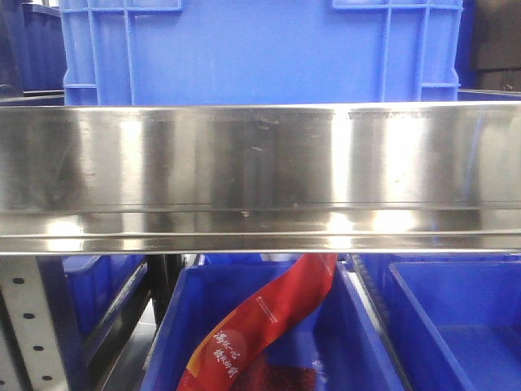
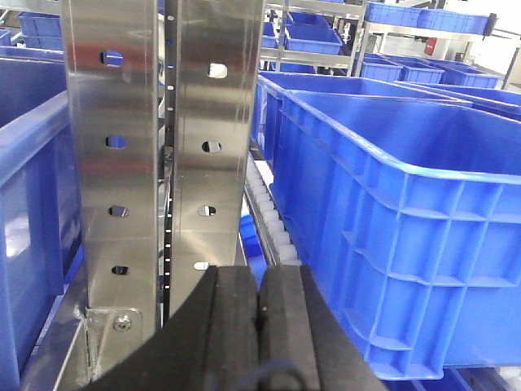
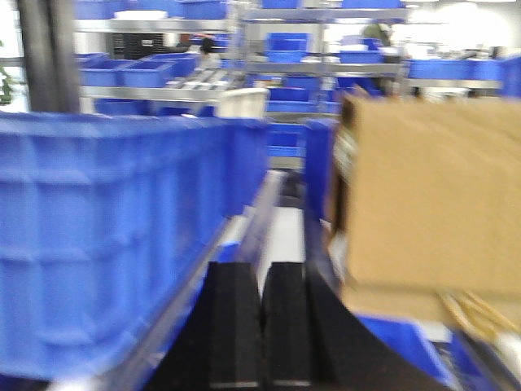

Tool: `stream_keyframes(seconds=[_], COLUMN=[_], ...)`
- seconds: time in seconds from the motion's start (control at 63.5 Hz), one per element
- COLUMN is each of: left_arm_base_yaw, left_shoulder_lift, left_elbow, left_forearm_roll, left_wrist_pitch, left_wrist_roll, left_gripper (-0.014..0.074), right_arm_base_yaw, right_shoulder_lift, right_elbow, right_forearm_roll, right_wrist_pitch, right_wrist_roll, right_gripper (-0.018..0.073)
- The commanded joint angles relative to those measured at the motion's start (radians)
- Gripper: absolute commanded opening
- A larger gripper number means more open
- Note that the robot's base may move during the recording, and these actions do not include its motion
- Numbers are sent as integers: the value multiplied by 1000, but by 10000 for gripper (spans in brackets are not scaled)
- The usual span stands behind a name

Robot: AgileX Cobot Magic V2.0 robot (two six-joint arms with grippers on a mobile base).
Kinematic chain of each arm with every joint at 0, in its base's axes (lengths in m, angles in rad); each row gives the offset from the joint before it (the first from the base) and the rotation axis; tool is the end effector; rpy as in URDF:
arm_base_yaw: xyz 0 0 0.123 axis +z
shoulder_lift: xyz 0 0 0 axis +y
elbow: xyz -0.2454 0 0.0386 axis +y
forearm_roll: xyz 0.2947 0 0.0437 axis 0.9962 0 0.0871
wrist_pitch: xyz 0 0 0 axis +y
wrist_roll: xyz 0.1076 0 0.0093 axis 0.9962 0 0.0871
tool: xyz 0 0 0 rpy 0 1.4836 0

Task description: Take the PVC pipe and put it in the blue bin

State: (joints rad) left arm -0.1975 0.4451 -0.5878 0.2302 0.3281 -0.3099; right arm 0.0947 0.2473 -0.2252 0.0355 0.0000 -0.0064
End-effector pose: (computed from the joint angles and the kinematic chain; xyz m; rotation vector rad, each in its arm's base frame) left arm 0.1858 -0.0291 0.3389 0.0322 1.6628 -0.1582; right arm 0.1741 0.0165 0.2646 -0.0494 1.5057 0.0995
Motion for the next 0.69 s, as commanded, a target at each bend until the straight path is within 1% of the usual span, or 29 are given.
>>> stream_keyframes(seconds=[0.0, 0.142, 0.236, 0.299, 0.394, 0.425, 0.677], left_arm_base_yaw=[5, 5, 5, 5, 5, 5, 5], left_shoulder_lift=[-6, -6, -6, -6, -9, -9, -9], left_elbow=[-2, -2, -2, -2, -2, -2, -2], left_forearm_roll=[6, 6, 6, 6, 6, 6, 6], left_wrist_pitch=[-17, -17, -17, -17, -17, -17, -17], left_wrist_roll=[-6, -6, -6, -6, -6, -6, -6], left_gripper=[-111, -111, -111, -111, -111, -111, -111], right_arm_base_yaw=[-25, -25, -25, -25, -25, -25, -25], right_shoulder_lift=[-65, -175, -244, -247, -247, -247, -247], right_elbow=[67, 165, 201, 222, 225, 225, 225], right_forearm_roll=[24, 24, 24, 24, 32, 32, 32], right_wrist_pitch=[-23, -23, -23, -31, -89, -71, -53], right_wrist_roll=[-42, -42, -42, -42, -40, -38, -38], right_gripper=[-167, -167, -167, -167, -167, -167, -167])
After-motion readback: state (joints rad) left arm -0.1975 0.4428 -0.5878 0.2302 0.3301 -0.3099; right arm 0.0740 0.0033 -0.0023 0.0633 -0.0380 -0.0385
